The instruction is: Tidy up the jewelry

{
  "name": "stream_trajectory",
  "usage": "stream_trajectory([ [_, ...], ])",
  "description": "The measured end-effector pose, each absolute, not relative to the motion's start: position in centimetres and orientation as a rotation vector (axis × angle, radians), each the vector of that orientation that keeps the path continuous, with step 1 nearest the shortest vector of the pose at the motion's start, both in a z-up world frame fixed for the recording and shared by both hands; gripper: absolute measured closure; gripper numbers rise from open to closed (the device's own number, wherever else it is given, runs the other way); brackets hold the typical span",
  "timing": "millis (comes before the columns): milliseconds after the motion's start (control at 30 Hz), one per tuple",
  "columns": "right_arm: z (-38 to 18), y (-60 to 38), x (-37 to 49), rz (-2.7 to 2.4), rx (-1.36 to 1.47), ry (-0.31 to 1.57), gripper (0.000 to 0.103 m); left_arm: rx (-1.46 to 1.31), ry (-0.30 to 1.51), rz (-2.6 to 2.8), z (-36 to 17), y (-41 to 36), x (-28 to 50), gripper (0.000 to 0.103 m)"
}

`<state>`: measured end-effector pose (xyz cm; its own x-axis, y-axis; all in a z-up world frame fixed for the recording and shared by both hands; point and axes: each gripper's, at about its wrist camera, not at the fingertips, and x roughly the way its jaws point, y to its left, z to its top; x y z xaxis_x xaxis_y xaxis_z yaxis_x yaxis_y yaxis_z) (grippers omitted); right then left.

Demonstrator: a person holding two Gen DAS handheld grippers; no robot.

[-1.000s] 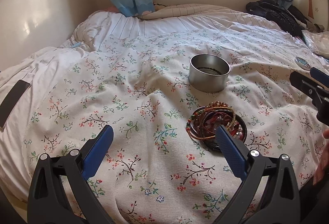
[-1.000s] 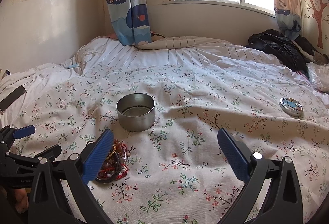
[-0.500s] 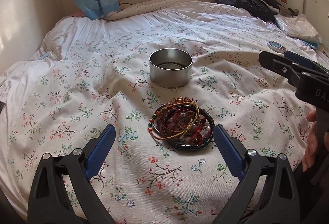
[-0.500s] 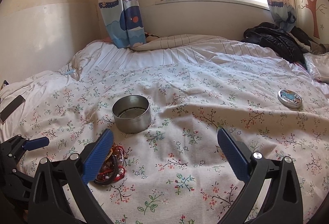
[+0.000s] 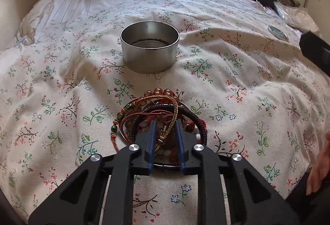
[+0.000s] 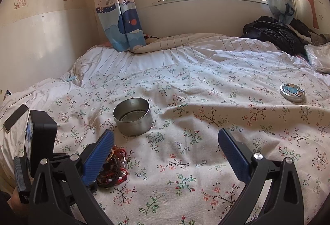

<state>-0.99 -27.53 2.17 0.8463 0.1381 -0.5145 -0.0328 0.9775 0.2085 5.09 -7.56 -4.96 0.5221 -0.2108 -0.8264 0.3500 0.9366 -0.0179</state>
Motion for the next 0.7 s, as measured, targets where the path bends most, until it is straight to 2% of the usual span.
stream_trajectory([
  [33,2.2,-27.6,-0.9,0.092,0.202,0.557,0.006,0.130,0.960,-0.339,-4.8,-7.1,5.1,0.096],
  [300,1.2,-26.1,0.1,0.165,0.155,0.632,0.006,-0.168,0.864,-0.288,-2.5,-0.8,4.8,0.098],
  [433,-0.1,-22.1,1.4,0.279,0.001,0.714,0.006,-0.273,0.863,-0.244,-2.4,1.7,5.1,0.099],
  [600,-1.2,-16.6,2.6,0.419,-0.218,0.689,0.006,-0.277,0.864,-0.240,-2.6,1.9,5.3,0.099],
  [700,-2.3,-14.0,3.8,0.491,-0.298,0.717,0.012,-0.277,0.862,-0.241,-2.7,1.9,5.3,0.099],
])
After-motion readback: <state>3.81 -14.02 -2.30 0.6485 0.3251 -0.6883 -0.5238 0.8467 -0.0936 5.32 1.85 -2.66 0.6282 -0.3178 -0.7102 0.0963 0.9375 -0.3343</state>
